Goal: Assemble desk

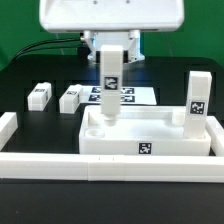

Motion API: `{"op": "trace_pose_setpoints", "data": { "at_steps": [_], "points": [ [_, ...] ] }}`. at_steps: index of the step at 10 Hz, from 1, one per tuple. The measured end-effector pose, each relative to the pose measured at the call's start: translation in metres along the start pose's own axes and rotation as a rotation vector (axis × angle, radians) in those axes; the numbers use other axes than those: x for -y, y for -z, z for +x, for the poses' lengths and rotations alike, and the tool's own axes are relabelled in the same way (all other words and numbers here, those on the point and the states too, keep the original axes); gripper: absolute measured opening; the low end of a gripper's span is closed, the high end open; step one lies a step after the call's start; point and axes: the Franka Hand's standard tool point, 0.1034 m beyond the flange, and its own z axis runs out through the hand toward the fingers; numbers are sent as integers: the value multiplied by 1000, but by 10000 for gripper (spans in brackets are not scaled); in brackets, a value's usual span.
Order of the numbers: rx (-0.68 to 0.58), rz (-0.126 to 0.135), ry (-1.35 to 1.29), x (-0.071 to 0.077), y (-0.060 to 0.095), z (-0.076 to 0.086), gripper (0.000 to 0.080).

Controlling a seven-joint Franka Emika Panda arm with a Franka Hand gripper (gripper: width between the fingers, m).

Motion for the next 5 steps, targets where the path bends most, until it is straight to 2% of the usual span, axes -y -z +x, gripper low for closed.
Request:
{"op": "trace_pose_setpoints", "data": {
  "at_steps": [1,3,4,5],
  "points": [
    [0,-1,-15,-9,1,0,288],
    [-32,-9,-6,-5,-1,1,288],
    [-72,-24,-12,-10,0,4,288],
    [-153,-58,-8,-19,2,4,288]
  ]
}}
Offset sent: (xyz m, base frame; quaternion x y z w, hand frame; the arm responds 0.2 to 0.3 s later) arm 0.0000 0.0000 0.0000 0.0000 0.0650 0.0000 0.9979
